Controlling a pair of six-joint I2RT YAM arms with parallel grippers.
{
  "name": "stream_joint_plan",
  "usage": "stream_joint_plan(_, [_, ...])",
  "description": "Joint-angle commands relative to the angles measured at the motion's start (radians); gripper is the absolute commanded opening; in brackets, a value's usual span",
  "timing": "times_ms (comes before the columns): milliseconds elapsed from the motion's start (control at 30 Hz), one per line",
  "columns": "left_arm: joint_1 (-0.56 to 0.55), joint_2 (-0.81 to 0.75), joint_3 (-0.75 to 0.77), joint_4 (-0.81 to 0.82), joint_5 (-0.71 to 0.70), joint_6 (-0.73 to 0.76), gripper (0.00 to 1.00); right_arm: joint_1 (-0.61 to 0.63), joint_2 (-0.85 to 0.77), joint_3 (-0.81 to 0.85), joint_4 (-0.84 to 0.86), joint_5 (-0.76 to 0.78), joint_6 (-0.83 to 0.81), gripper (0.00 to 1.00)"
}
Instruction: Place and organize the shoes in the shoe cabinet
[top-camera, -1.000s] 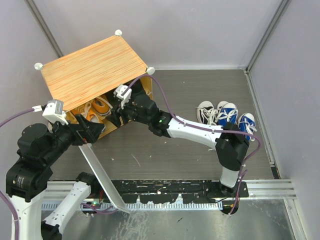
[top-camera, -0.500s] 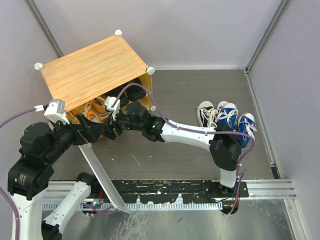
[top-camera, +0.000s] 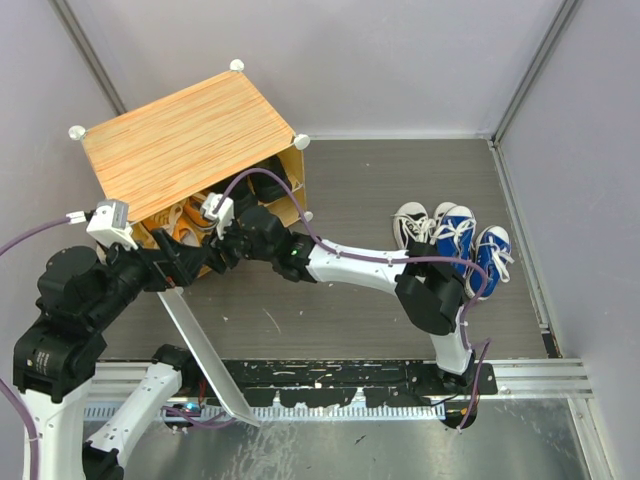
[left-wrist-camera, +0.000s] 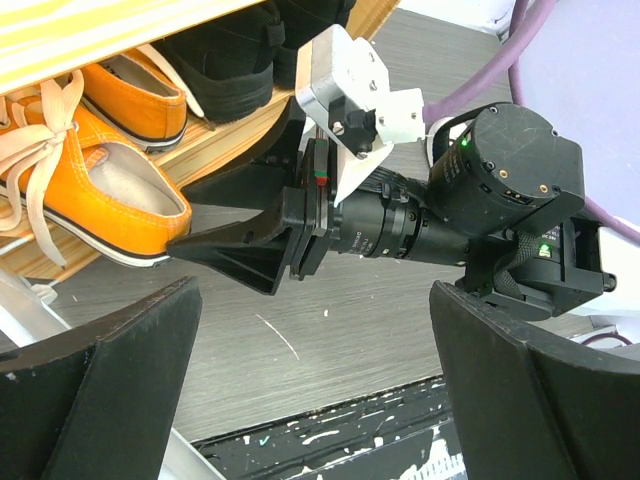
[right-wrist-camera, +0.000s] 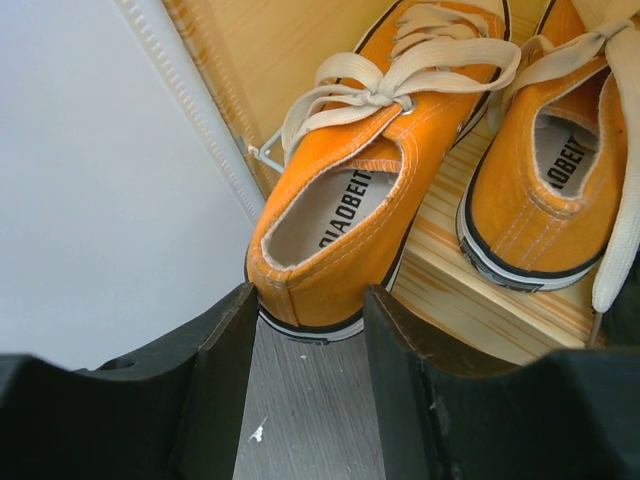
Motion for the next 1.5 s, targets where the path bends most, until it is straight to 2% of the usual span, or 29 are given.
stream_joint_plan(0, [-0.004, -0.009, 0.046, 0.019, -0.011, 0.011, 0.98, 0.003, 0.006, 0.049, 0.118, 0.028, 0.021, 0.49])
stream_joint_plan(133, [-0.003, -0.023, 0.049, 0.020, -0.013, 0.005, 0.98, 0.003, 0.015, 0.028, 0.182, 0.016, 0.043, 0.47])
stream_joint_plan(333, [-0.003, -0.048, 0.066, 0.021, -0.026, 0.004, 0.98, 0.002, 0.021, 0.015, 0.212, 0.014, 0.073, 0.61])
stream_joint_plan(533, [-0.004, -0.077, 0.064, 0.025, -0.046, -0.002, 0.98, 0.000, 0.073, 0.065, 0.205, 0.023, 0.090, 0.55])
stream_joint_plan(700, [-0.004, -0.075, 0.087, 0.003, -0.058, 0.001, 0.98, -0.005, 0.092, 0.083, 0.179, -0.002, 0.114, 0.55])
stream_joint_plan(767, [-0.004, -0.079, 0.086, 0.003, -0.065, -0.001, 0.98, -0.005, 0.105, 0.094, 0.176, -0.007, 0.121, 0.50])
stream_joint_plan(800, [-0.004, -0.080, 0.085, 0.003, -0.069, -0.002, 0.98, -0.006, 0.113, 0.103, 0.169, -0.006, 0.122, 0.41])
stream_joint_plan(867, [-0.004, -0.082, 0.082, 0.004, -0.071, -0.006, 0.98, -0.014, 0.123, 0.119, 0.163, -0.012, 0.127, 0.16])
stream_joint_plan(900, [-0.004, -0.083, 0.082, 0.003, -0.070, -0.008, 0.98, -0.019, 0.125, 0.127, 0.163, -0.019, 0.130, 0.08])
stream_joint_plan(933, [-0.003, -0.082, 0.082, 0.002, -0.069, -0.010, 0.98, -0.024, 0.124, 0.134, 0.165, -0.025, 0.133, 0.05])
stream_joint_plan(1167, [-0.004, -0.074, 0.095, 0.003, -0.066, -0.011, 0.98, -0.046, 0.078, 0.206, 0.149, -0.014, 0.133, 0.01])
stream_joint_plan(1333, [-0.004, -0.078, 0.076, 0.011, -0.062, -0.012, 0.98, -0.063, 0.152, 0.308, 0.124, -0.026, 0.118, 0.01])
stream_joint_plan(1467, [-0.003, -0.076, 0.078, 0.008, -0.060, -0.007, 0.98, -0.063, 0.191, 0.323, 0.150, -0.018, 0.106, 0.01])
